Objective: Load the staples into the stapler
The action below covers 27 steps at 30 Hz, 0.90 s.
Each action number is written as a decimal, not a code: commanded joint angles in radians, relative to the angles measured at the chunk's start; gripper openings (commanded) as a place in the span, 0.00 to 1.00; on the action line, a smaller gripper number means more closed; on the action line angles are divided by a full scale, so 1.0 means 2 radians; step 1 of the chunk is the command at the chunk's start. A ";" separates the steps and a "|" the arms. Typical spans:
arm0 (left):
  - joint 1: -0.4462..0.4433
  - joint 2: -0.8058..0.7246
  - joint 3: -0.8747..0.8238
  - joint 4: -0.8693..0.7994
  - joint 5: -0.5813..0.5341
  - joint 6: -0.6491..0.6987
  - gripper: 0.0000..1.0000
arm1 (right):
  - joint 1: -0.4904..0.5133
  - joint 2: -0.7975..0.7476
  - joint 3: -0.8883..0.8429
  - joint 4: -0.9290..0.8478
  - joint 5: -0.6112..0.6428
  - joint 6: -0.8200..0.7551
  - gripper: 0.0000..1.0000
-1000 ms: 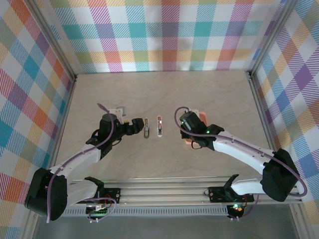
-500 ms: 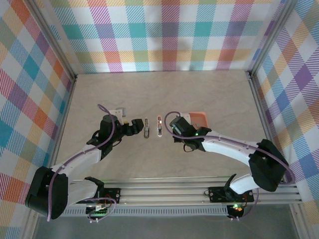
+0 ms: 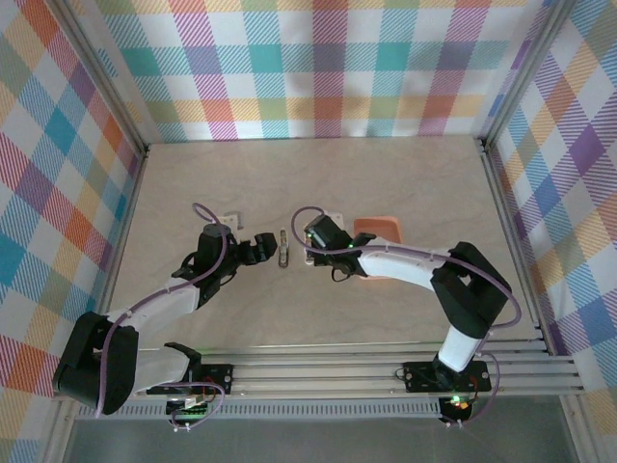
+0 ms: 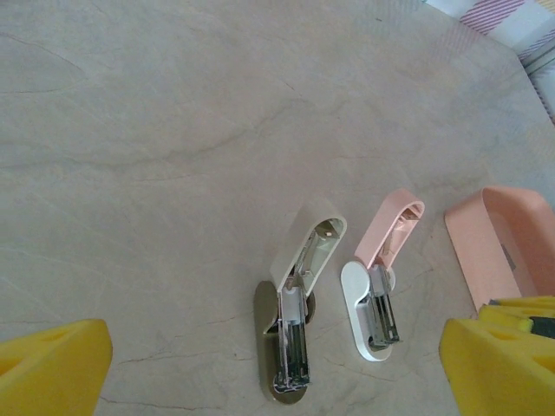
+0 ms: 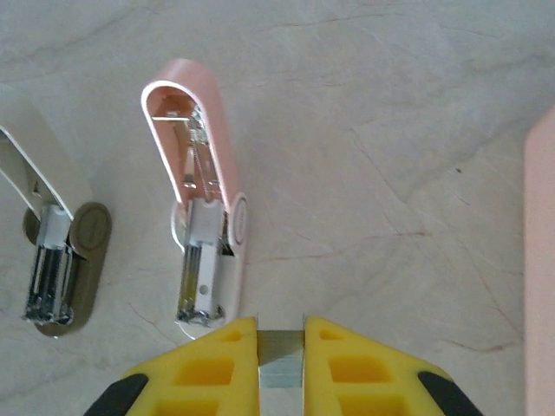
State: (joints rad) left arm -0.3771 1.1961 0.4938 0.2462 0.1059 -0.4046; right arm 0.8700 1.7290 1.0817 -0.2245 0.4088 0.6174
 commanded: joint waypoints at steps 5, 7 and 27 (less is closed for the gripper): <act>0.010 0.003 -0.009 0.014 -0.015 -0.009 0.97 | 0.004 0.040 0.038 0.024 -0.021 0.022 0.16; 0.012 0.005 -0.010 0.016 -0.015 -0.011 0.97 | 0.005 0.047 0.044 0.024 -0.022 0.023 0.16; 0.031 0.015 -0.018 0.033 -0.005 -0.023 0.98 | 0.007 0.084 0.075 0.022 -0.034 0.023 0.16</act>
State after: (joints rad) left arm -0.3290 1.2182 0.4736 0.2749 0.0879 -0.4416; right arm 0.8776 1.8839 1.1938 -0.1837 0.3538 0.6514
